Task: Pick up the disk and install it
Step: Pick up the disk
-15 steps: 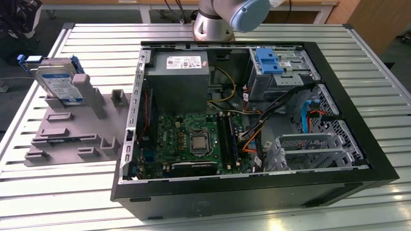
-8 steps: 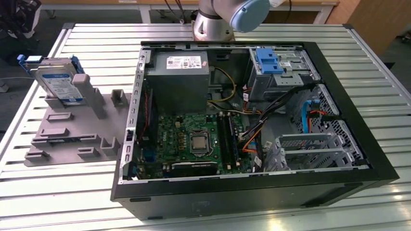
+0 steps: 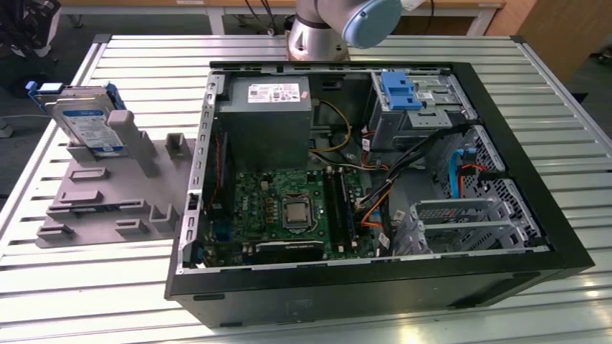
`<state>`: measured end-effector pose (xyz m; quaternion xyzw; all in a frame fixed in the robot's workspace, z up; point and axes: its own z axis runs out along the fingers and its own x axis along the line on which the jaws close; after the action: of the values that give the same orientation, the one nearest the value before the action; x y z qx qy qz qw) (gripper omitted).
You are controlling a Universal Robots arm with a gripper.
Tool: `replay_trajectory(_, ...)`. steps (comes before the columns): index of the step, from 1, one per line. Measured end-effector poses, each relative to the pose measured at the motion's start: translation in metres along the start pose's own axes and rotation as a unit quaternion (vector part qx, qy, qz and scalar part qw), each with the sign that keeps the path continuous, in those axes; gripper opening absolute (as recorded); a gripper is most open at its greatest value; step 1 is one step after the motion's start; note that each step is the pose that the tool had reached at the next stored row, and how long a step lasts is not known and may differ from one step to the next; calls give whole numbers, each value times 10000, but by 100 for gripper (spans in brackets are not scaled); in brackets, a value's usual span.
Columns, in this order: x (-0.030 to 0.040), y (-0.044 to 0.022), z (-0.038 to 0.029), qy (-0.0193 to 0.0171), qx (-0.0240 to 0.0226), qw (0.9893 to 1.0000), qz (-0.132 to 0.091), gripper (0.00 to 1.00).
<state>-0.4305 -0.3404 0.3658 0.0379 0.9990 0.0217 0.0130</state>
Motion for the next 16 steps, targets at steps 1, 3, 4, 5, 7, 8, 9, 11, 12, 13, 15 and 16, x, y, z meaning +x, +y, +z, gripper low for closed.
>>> replay_trajectory(1,1,0,0,0,0,10000,0,11)
replay_trajectory(3,1,0,0,0,-1,10000,-16,11)
replay_trajectory(4,2,0,0,3,-2,10000,-61,11)
replay_trajectory(5,2,0,1,6,-4,9999,-146,11)
replay_trajectory(7,2,0,2,14,-8,9995,-324,11)
replay_trajectory(8,1,0,3,18,-10,9991,-413,11)
replay_trajectory(9,2,0,3,22,-12,9987,-503,11)
replay_trajectory(11,1,0,5,30,-17,9976,-690,11)
replay_trajectory(12,1,0,5,34,-19,9969,-780,11)
replay_trajectory(13,1,0,6,39,-21,9962,-869,11)
replay_trajectory(15,1,0,8,46,-26,9945,-1048,11)
replay_trajectory(16,1,0,9,50,-28,9935,-1138,11)
